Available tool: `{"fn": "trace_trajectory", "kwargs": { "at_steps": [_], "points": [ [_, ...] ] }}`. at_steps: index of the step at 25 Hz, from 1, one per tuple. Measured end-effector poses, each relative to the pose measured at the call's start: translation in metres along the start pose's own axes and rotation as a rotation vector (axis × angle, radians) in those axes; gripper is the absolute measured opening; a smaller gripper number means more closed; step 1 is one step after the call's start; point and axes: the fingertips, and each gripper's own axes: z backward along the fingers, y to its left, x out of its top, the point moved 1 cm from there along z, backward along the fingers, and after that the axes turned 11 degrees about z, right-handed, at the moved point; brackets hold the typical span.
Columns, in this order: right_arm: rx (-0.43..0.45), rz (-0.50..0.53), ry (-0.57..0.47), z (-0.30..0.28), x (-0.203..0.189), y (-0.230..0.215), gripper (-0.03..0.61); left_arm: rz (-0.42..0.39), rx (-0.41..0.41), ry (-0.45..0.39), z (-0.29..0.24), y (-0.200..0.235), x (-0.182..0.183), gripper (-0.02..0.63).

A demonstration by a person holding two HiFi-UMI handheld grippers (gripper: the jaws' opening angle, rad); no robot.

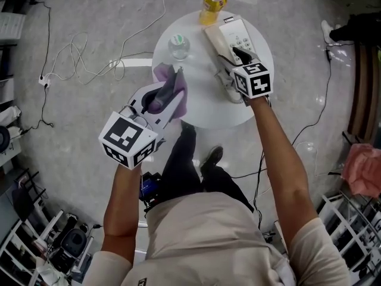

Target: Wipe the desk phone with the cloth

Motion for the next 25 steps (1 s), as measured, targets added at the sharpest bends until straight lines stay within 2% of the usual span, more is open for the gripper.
{"fn": "trace_trajectory", "kwargs": {
  "at_steps": [12,19,22,25],
  "points": [
    [-0.083,-0.008,-0.114,0.099,0.032,-0.005,0.224,-0.067,-0.004,-0.031,0.028,-0.041,0.018,0.061],
    [-0.151,-0.012,-0.217,0.173,0.053,-0.009,0.218,-0.121,-0.015,-0.087,0.045,-0.075,0.039,0.060],
    [-0.168,-0.016,-0.271,0.213,0.062,-0.001,0.204,-0.137,-0.017,-0.105,0.058,-0.097,0.046,0.061],
    [-0.192,-0.017,-0.350,0.261,0.077,0.007,0.162,-0.167,-0.025,-0.127,0.071,-0.121,0.055,0.060]
  ]
}}
